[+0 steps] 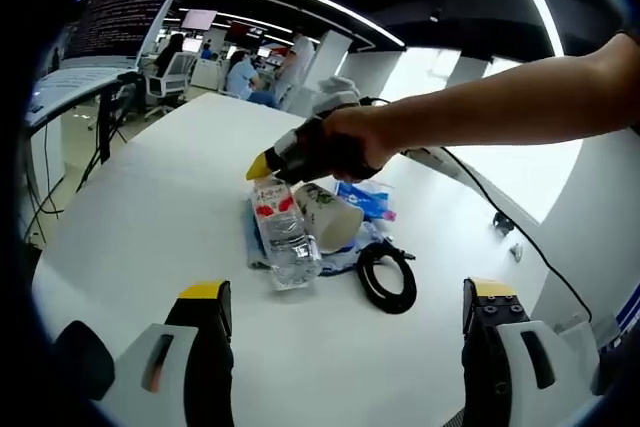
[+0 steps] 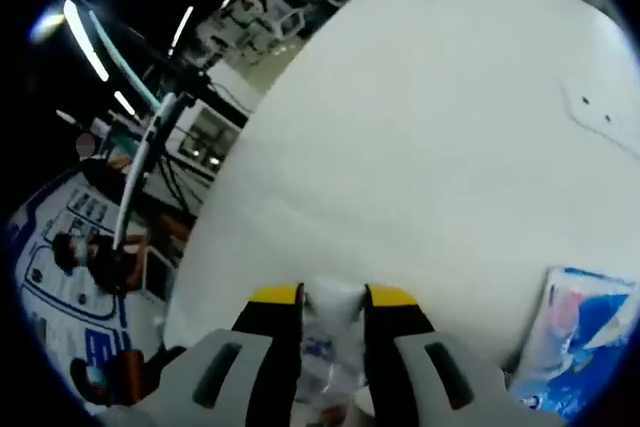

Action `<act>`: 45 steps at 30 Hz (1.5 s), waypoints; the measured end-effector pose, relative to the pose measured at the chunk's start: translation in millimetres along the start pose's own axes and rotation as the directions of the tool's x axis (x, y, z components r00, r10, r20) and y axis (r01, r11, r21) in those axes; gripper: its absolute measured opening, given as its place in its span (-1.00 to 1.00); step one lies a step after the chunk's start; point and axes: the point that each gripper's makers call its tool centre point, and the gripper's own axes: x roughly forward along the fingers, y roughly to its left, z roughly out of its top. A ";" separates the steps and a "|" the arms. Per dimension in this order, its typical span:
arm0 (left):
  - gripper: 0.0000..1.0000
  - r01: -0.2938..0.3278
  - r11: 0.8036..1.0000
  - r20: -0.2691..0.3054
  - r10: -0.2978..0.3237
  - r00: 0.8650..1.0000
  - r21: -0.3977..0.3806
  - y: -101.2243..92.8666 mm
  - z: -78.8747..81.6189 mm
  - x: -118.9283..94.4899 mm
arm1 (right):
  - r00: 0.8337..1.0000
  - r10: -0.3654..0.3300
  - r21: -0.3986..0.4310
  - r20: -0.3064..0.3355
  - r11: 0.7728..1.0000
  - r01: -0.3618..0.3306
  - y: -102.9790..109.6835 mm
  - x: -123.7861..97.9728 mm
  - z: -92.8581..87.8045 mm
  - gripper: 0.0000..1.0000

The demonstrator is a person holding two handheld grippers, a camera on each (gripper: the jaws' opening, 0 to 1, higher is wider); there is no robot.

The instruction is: Arrange the tabletop items into an orderly group along one side of the table until the central work area is clear of visible clutter.

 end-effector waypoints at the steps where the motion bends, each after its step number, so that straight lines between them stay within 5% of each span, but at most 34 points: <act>1: 0.92 0.001 1.000 0.000 -0.001 1.000 -0.002 -0.3 0.0 0.0 | 1.000 0.004 -0.007 0.002 1.000 -0.004 2.2 -1.1 -0.7 -0.62; 12: 0.91 0.002 1.000 0.002 -0.002 1.000 -0.005 -4.0 1.9 -1.4 | 0.993 0.065 -0.173 0.102 0.984 -0.047 34.1 -23.3 4.4 -0.64; 26: 0.91 0.037 0.999 -0.021 -0.037 0.999 0.033 -17.4 1.1 -7.0 | 0.946 0.116 -0.382 0.302 0.924 0.009 76.3 -76.4 -11.2 -0.64; 35: 0.91 0.034 0.998 -0.021 -0.033 0.999 0.050 -18.7 -4.1 -25.0 | 0.911 0.139 -0.466 0.388 0.883 0.063 101.2 -112.5 -45.8 -0.64; 39: 0.91 0.029 0.998 -0.019 -0.028 0.999 0.051 -18.9 -7.4 -30.1 | 0.905 0.140 -0.465 0.402 0.883 0.070 104.0 -120.5 -56.5 -0.64; 45: 0.89 0.028 0.998 -0.005 -0.027 1.000 0.064 -23.2 -9.9 -37.2 | 0.898 0.155 -0.521 0.412 0.849 0.092 112.1 -129.9 -71.2 -0.64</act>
